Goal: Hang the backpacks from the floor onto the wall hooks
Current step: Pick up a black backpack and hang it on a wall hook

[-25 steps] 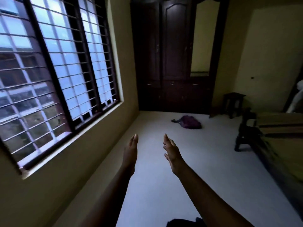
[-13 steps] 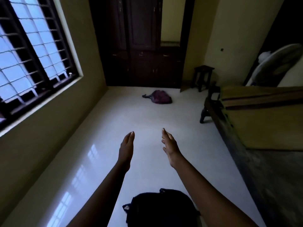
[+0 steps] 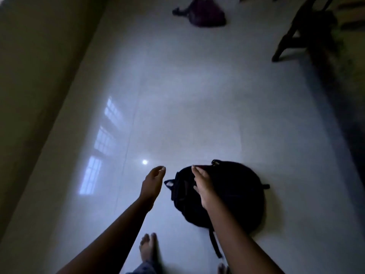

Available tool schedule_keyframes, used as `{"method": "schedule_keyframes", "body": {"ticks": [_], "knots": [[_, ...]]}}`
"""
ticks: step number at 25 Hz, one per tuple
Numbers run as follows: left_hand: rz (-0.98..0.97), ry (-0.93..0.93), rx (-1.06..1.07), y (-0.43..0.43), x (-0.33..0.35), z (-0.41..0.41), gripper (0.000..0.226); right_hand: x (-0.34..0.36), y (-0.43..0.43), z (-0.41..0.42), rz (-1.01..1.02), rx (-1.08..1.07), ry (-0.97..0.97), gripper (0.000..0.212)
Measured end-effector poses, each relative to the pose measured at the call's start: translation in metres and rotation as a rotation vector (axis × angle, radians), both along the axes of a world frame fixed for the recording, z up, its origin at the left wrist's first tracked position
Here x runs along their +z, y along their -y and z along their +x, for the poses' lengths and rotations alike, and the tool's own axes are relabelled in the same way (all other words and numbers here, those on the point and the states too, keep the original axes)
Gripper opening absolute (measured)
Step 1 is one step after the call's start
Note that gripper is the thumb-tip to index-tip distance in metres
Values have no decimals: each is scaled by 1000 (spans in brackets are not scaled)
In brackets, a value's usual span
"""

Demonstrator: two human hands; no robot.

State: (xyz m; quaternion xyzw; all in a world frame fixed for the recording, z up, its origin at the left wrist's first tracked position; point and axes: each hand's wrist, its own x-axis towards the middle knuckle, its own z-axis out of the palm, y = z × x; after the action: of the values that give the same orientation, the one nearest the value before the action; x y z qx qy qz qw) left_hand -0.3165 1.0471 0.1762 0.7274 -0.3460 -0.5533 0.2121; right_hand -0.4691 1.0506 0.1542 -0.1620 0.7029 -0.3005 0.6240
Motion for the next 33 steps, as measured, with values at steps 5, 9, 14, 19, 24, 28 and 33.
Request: {"method": "schedule_keyframes", "body": {"ticks": [5,9,14,19,24,28,33], "knots": [[127,32,-15,8,-207,14,36,-226,17,25,150,69,-158,53],[155,1,-15,4,-336,15,36,-373,17,40,222,115,-296,58],[203,21,-13,-13,-368,17,36,-414,-8,55,243,68,-333,46],[159,86,-76,-20,-332,14,38,-354,-7,63,257,49,-107,44],[276,-40,156,-41,-252,9,54,-221,-30,34,108,303,-136,29],[390,-235,304,-68,-155,-12,73,-88,-52,-2,41,414,-144,25],[321,-469,469,-118,-52,-38,57,50,-90,-34,-59,597,-155,20]]}}
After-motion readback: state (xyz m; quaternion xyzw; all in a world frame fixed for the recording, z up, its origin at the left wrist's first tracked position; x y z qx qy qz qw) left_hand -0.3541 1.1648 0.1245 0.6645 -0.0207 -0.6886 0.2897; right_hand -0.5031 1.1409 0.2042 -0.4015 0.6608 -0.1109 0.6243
